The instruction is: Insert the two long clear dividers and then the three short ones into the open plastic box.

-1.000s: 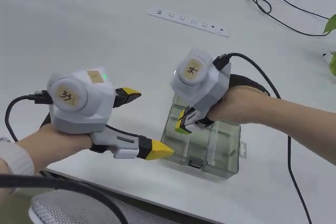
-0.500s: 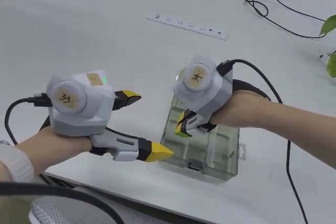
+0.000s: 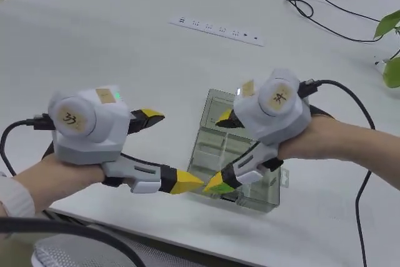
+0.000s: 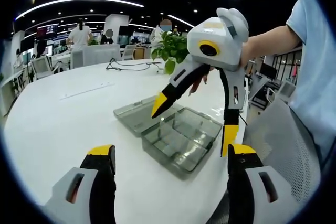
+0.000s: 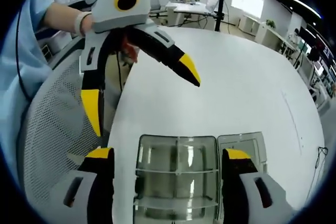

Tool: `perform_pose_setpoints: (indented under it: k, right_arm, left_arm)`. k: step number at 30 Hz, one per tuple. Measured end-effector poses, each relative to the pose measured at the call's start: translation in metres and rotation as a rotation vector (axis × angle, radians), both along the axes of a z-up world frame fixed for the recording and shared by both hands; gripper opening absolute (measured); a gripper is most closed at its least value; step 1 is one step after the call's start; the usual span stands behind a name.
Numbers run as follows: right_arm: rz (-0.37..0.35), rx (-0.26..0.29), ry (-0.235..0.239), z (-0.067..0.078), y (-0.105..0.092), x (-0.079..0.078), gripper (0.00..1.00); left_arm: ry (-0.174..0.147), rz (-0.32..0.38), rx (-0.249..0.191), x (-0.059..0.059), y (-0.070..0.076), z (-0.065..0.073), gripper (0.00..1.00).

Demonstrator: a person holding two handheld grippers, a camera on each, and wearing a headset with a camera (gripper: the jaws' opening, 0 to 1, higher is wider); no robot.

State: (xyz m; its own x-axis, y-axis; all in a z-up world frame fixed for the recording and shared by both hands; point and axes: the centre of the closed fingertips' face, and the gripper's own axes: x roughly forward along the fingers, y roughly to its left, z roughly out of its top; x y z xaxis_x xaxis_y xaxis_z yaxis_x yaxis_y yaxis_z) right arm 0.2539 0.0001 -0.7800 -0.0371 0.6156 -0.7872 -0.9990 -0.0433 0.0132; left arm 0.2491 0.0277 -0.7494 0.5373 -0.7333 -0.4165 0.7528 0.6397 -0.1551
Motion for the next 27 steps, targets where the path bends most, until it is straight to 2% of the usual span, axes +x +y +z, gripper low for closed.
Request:
perform_pose_setpoints:
  k: [3,10,12,15,21,22,27]
  right_arm:
    - [-0.04,0.039,0.003,0.003,0.0,0.002,0.99]
    - [-0.125,0.094,0.018,0.009,-0.008,0.009,1.0]
    - [-0.156,0.127,0.028,0.015,-0.01,0.011,1.0]
    - [-0.191,0.143,0.029,0.022,-0.016,0.015,1.0]
    - [-0.253,0.179,-0.004,0.036,-0.039,0.022,1.0]
    - [-0.272,0.177,-0.01,0.033,-0.046,0.025,1.0]
    - [-0.328,0.177,-0.038,0.042,-0.08,0.03,1.0]
  left_arm:
    - [0.0,-0.003,-0.002,0.0,-0.001,0.001,0.9]
    - [-0.009,-0.011,-0.009,0.0,-0.003,0.006,0.92]
    - [-0.006,-0.015,-0.015,0.0,-0.005,0.007,0.92]
    - [-0.008,-0.025,-0.011,-0.001,-0.006,0.008,0.93]
    - [-0.005,-0.035,-0.008,-0.001,-0.008,0.009,0.95]
    - [-0.004,-0.038,-0.009,-0.001,-0.009,0.01,0.95]
    - [-0.006,-0.047,-0.013,0.0,-0.014,0.01,0.96]
